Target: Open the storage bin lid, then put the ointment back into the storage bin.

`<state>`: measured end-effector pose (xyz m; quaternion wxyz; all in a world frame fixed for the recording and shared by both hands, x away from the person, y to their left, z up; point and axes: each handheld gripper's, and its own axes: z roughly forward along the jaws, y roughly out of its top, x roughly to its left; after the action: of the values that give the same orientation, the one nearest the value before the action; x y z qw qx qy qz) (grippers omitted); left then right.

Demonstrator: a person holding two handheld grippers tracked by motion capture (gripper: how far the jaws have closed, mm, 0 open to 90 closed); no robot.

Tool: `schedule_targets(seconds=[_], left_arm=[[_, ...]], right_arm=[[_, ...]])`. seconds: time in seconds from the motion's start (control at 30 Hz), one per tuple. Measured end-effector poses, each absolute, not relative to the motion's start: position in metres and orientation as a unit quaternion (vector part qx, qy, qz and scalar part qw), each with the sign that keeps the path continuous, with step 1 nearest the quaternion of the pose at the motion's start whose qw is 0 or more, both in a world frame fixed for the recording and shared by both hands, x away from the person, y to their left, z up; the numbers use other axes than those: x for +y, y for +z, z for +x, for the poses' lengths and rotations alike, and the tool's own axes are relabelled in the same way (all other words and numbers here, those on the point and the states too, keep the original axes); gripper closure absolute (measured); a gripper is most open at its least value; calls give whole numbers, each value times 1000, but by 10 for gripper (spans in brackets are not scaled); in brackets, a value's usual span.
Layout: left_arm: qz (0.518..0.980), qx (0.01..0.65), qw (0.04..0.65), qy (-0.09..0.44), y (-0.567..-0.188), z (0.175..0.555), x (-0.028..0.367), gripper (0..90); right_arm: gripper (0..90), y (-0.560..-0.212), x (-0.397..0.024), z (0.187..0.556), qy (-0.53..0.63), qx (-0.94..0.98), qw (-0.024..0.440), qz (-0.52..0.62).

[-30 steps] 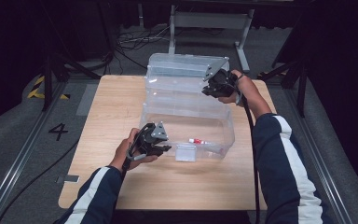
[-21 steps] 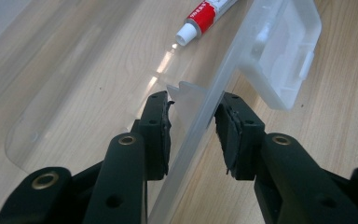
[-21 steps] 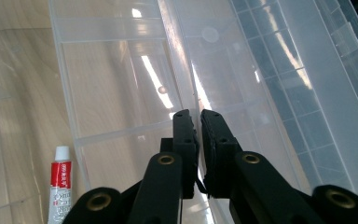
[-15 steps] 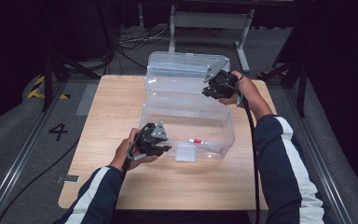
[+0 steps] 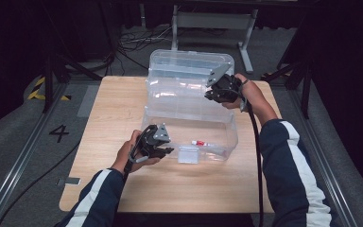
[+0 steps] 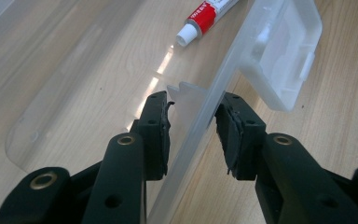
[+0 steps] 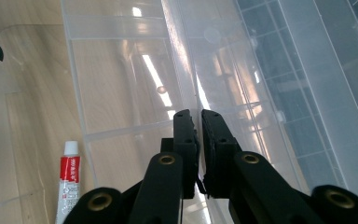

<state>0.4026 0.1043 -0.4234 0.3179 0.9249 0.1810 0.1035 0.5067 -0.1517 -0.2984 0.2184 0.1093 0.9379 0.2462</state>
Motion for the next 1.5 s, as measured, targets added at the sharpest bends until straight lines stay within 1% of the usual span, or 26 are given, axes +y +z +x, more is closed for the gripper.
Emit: schedule_targets(seconds=[1.5], left_arm=[[920, 182, 328, 111, -425, 401, 105, 641]], right_arm=[[869, -301, -154, 478, 266, 935, 221, 84]])
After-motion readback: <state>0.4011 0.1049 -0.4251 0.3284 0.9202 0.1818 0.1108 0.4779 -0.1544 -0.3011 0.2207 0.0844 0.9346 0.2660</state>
